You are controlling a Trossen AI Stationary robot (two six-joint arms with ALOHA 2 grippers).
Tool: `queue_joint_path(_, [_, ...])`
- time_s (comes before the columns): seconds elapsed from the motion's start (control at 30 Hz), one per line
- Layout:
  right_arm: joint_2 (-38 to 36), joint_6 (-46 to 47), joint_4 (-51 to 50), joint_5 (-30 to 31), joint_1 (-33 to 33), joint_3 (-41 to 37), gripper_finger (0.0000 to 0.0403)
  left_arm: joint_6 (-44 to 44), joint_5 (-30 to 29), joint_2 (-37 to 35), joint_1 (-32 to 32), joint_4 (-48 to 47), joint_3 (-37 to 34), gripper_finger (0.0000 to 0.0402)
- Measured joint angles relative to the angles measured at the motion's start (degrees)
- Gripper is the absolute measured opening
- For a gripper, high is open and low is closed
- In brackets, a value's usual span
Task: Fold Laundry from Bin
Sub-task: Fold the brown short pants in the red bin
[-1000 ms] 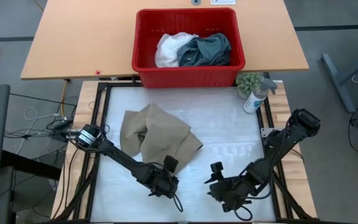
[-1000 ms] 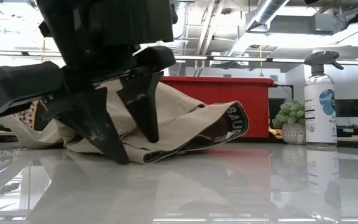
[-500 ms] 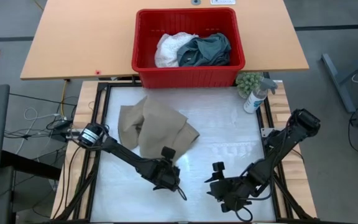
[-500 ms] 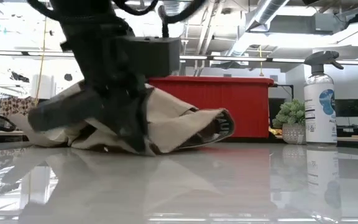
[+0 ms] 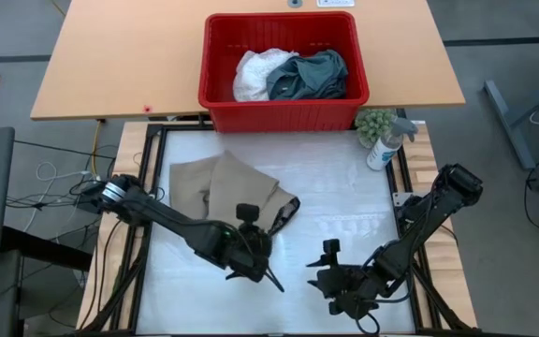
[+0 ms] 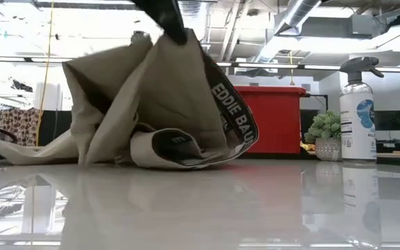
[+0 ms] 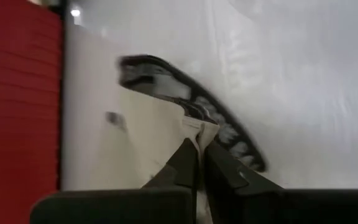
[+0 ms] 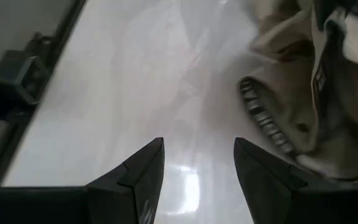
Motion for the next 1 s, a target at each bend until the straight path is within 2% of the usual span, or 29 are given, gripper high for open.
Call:
queue_joint_path(0.17, [0.3, -1.2, 1.7, 7.0, -0.6, 0.0, 0.0220, -0.4, -4.5, -1.9, 0.0, -3.2, 4.9, 0.0000])
queue_joint_path(0.33, [3.4, -7.3, 9.2, 7.8, -2.4, 0.0, 0.0220, 1.0, -5.4, -1.8, 0.4, -4.3, 8.1, 0.0000])
queue_joint_path(0.5, [7.0, -4.9, 14.7, 10.0, -4.6, 0.0, 0.0220, 1.5, -7.8, -1.8, 1.4, -5.8, 8.8, 0.0000])
queue_joint_path(0.63, [11.3, -13.5, 21.8, 9.5, -4.7, 0.0, 0.0220, 3.5, -9.5, -1.8, 2.9, -5.8, 8.9, 0.0000])
queue_joint_path(0.7, [12.8, -15.0, 24.6, 9.1, -4.8, 0.0, 0.0220, 3.6, -10.9, -1.8, 3.5, -6.3, 9.6, 0.0000])
queue_joint_path(1.0, [14.2, -9.1, 20.9, 12.3, -5.3, 0.0, 0.0220, 9.1, -14.6, -1.8, 3.9, -7.8, 22.4, 0.0000])
